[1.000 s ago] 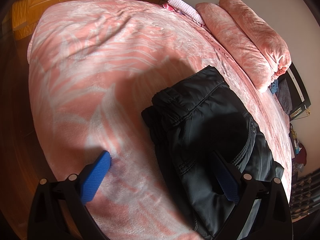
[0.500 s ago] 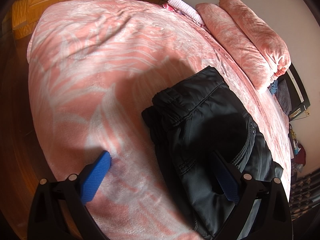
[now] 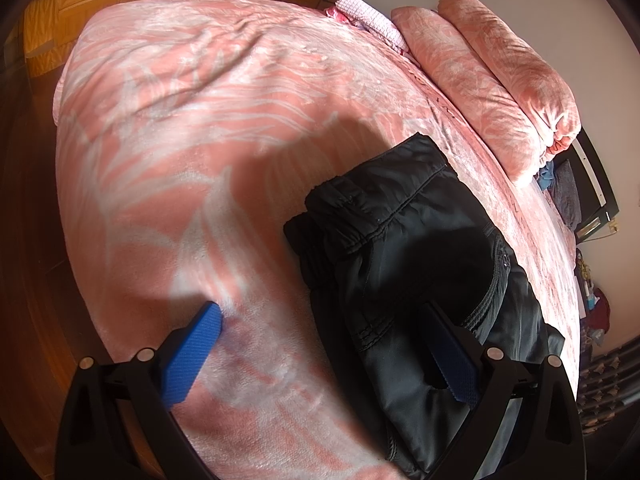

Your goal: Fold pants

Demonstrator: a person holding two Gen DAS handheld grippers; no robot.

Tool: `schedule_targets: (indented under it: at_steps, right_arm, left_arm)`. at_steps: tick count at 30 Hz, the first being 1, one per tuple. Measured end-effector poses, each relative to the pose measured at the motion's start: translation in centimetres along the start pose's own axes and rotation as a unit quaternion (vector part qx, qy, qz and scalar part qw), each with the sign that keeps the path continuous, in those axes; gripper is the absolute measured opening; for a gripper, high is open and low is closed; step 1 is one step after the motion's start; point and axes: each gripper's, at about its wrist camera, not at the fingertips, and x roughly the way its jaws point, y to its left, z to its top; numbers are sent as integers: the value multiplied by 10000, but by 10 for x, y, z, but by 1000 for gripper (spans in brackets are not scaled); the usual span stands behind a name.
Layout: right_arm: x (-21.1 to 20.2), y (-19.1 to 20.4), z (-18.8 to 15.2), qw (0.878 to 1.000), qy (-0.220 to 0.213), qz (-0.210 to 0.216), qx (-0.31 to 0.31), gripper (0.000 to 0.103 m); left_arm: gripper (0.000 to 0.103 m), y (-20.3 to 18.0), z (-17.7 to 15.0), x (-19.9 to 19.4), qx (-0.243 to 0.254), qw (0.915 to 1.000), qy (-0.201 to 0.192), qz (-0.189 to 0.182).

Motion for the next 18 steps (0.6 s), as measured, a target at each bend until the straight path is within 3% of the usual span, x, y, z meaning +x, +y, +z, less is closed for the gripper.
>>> schedule_targets:
  at_steps: [18]
  right_arm:
    - [12,22,-10,9992,39,141,-373,14]
  left_arm:
    - [99,-3,-3,0,11,10000,2,65]
